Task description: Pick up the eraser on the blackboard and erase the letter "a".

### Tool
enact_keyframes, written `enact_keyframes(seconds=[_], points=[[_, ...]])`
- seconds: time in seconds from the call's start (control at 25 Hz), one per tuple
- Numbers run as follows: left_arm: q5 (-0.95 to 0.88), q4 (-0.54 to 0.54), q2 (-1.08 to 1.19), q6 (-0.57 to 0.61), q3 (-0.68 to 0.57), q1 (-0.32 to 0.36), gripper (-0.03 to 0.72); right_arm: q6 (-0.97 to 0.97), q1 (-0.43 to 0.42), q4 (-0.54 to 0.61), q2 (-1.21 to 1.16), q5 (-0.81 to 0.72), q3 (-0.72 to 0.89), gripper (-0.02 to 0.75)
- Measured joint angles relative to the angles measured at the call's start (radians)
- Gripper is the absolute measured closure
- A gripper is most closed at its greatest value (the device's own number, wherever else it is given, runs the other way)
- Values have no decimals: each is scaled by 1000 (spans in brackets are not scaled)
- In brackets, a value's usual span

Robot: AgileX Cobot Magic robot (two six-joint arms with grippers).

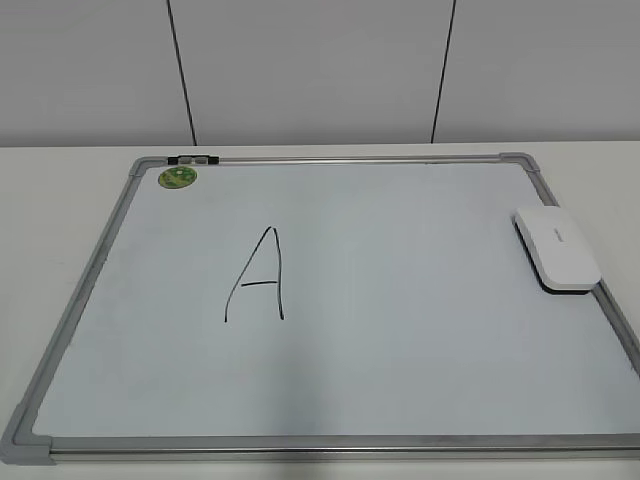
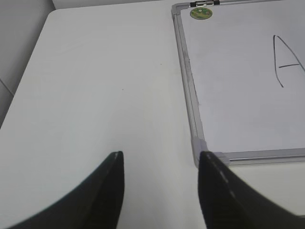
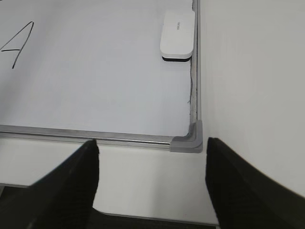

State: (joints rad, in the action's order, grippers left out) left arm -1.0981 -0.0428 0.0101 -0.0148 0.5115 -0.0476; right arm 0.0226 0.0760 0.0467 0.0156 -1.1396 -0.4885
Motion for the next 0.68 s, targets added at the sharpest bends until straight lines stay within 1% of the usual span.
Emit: enact_keyframes(seconds=[0.28,0.68], points=[[0,0,0,0,0,0,349,2,0,0,0,0,0,218],[0,0,0,0,0,0,353,4,0,0,0,0,0,218]])
